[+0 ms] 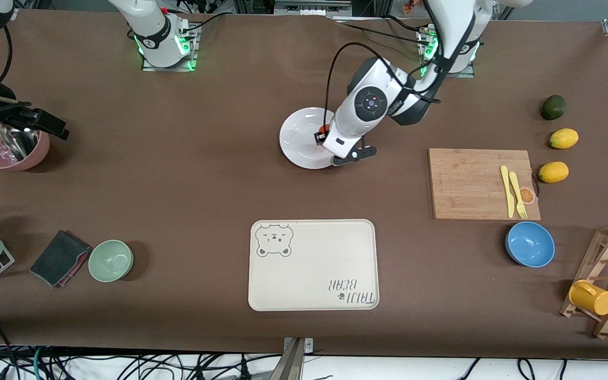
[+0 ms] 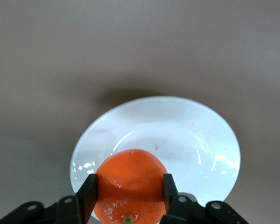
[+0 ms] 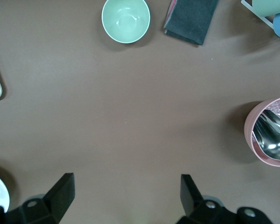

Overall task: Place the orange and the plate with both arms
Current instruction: 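Carry the orange with the left gripper and release it onto the white plate, then withdraw the left gripper while the right gripper reaches toward the white plate, then grasp the white plate rim with the right gripper, then slide the plate with the right gripper onto the Taiji Bear tray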

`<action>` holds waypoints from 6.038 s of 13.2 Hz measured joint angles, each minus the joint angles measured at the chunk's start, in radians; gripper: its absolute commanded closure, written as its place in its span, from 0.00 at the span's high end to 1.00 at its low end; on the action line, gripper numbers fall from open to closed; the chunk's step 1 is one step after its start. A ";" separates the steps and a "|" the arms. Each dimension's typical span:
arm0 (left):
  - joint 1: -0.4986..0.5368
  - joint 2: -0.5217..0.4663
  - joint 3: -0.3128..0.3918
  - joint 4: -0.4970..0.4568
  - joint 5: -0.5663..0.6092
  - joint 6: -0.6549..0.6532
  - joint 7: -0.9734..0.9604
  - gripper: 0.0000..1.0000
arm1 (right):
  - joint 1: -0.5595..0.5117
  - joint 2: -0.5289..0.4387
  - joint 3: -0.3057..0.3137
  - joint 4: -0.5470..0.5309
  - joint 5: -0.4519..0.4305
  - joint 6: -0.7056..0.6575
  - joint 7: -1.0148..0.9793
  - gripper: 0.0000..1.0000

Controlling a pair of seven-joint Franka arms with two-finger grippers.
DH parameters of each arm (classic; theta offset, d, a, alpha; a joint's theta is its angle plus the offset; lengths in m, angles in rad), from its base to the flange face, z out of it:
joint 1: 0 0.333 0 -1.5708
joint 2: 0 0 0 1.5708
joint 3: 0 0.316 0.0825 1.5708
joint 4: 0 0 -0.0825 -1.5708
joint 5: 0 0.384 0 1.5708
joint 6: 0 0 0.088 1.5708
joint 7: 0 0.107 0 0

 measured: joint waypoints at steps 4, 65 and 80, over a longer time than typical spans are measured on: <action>-0.087 0.076 -0.006 -0.001 0.000 0.071 -0.102 0.48 | 0.000 0.000 0.000 0.000 0.000 0.000 0.000 1.00; 0.630 -0.323 0.111 0.446 0.323 -0.741 0.715 1.00 | 0.288 0.510 0.476 -0.526 1.507 1.099 -0.902 0.00; 0.630 -0.321 0.110 0.447 0.323 -0.741 0.715 1.00 | 0.165 0.534 0.471 -0.322 1.521 1.095 -0.872 0.00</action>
